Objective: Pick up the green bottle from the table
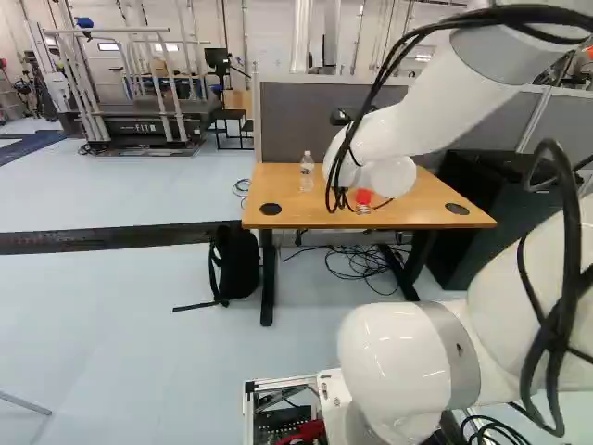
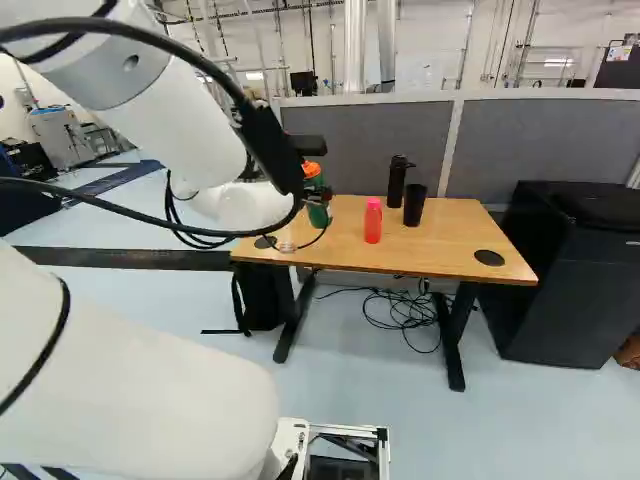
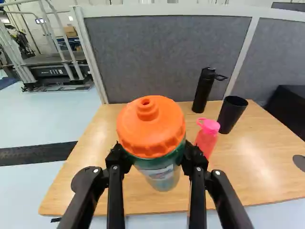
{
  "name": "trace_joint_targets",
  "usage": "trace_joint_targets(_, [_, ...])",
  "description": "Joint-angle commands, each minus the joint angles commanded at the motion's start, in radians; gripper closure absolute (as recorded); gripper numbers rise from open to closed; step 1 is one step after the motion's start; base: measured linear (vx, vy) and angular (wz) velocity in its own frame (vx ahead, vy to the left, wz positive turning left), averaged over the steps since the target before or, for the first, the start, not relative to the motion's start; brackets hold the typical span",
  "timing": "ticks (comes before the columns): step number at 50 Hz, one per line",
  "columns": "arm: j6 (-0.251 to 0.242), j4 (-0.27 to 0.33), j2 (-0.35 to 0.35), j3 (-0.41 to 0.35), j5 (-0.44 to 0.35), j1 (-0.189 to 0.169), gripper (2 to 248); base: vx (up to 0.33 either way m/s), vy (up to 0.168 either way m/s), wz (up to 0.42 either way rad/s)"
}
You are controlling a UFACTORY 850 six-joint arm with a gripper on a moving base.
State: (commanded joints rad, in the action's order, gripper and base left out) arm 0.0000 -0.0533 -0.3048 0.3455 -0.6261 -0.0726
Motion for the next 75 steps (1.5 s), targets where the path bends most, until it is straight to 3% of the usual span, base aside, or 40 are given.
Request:
trace_joint_targets(37, [0.000, 0.042, 0.020, -0.204, -0.195, 0.057, 128, 0.000, 0.000, 0.000])
trace_joint_targets(75, [0.000, 0.053, 0.026, -0.258, -0.247, 0.073, 128, 0.000, 0.000, 0.000])
